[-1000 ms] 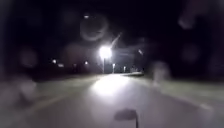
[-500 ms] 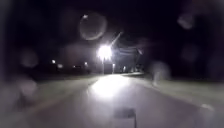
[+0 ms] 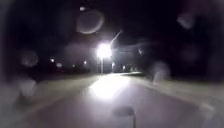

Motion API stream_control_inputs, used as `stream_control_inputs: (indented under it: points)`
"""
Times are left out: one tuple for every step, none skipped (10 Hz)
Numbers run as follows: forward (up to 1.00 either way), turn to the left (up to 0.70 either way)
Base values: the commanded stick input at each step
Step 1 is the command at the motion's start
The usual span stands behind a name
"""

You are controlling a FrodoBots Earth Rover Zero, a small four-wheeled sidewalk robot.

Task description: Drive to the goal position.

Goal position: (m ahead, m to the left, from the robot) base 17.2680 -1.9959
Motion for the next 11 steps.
stream_control_inputs:
  points:
    - [1.00,0.00]
    - [1.00,-0.01]
    - [1.00,-0.03]
    - [1.00,-0.04]
    - [1.00,-0.05]
    - [1.00,-0.05]
    - [1.00,-0.05]
    - [1.00,-0.04]
    - [1.00,-0.03]
    - [1.00,-0.02]
    - [1.00,-0.03]
